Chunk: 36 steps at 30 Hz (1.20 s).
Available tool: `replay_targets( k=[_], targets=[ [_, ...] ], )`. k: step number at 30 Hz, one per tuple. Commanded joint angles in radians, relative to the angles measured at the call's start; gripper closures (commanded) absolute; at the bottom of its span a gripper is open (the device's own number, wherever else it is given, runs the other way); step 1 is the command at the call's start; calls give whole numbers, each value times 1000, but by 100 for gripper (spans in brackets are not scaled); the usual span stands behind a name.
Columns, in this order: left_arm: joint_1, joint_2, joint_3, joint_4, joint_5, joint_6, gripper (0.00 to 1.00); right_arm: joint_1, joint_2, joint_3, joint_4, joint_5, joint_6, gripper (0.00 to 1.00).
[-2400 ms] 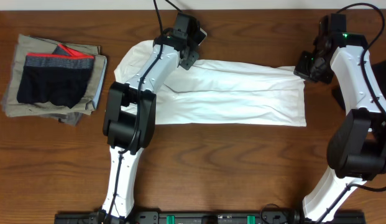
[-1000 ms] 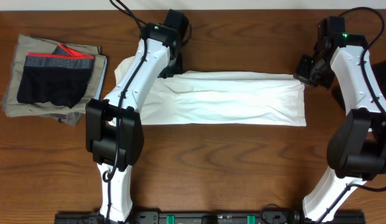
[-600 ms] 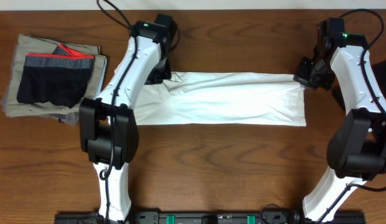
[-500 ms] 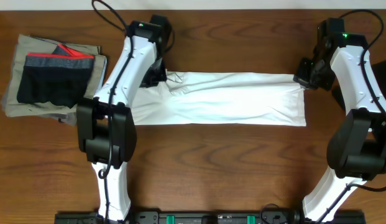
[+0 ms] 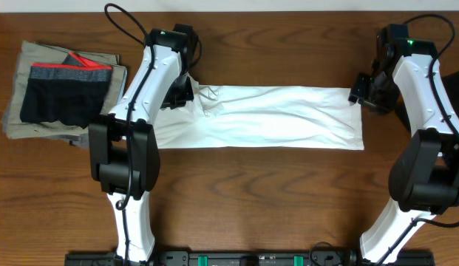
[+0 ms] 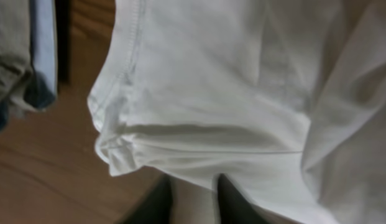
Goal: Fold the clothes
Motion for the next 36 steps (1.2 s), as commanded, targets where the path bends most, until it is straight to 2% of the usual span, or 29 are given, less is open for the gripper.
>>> replay_targets(
  k=[1, 3, 4, 6, 7, 9, 16, 30, 36],
  targets=[
    [3, -81, 5, 6, -15, -10, 29, 9, -11, -2, -16, 6, -6, 37],
    [3, -97, 5, 7, -10, -9, 10, 9, -11, -2, -21, 6, -6, 22],
    [3, -101, 5, 8, 18, 0, 7, 9, -11, -2, -21, 6, -6, 20],
    [3, -101, 5, 14, 126, 40, 6, 9, -11, -2, -21, 1, -6, 15],
    [2, -101, 5, 20, 179, 61, 6, 9, -11, -2, -20, -1, -6, 8],
    [-7, -101, 5, 43, 207, 65, 6, 9, -11, -2, -13, -11, -7, 2],
    [-41, -101, 5, 122, 290, 66, 6, 9, -11, -2, -6, -25, -53, 1],
    [-48, -8, -8, 143, 293, 65, 7, 16, -11, -2, -8, -25, -53, 1],
    [-43, 48, -8, 176, 293, 64, 19, 26, -11, -2, -10, -25, -53, 1]
  ],
)
